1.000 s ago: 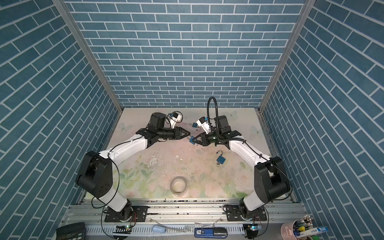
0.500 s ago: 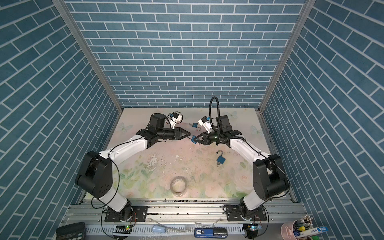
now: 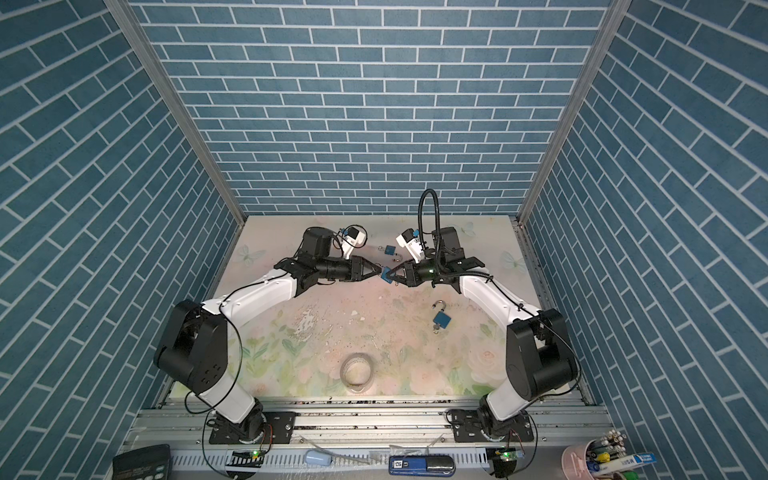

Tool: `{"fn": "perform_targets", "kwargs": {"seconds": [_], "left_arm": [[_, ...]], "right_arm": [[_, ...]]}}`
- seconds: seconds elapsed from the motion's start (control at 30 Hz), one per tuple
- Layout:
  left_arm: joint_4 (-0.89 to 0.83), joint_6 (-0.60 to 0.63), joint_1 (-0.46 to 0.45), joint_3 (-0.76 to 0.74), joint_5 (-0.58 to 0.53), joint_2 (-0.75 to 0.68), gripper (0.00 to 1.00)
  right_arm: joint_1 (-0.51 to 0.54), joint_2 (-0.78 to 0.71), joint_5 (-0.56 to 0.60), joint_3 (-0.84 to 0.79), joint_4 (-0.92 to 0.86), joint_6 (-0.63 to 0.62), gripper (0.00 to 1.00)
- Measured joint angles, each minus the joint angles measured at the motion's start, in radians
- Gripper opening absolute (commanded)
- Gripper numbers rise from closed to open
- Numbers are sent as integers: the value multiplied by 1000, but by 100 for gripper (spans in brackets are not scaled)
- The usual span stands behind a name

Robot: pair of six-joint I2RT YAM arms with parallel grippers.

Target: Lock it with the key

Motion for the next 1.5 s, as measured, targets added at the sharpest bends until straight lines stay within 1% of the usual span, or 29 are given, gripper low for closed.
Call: {"fn": "perform_targets", "kwargs": {"seconds": [0.17, 0.33, 0.97, 1.5], "left_arm": [[-18, 6, 0, 11, 0, 0, 31], [-47, 26, 3, 40, -2, 0, 32], [-88, 65, 31, 65, -2, 6, 31], [-87, 61, 34, 68, 27, 23, 30]], "right_arm": [[0, 0, 0, 0, -3, -2, 0], [0, 0, 0, 0, -15, -3, 0], [0, 0, 0, 0, -23, -3, 0], [0, 0, 0, 4, -34, -3, 0]]}}
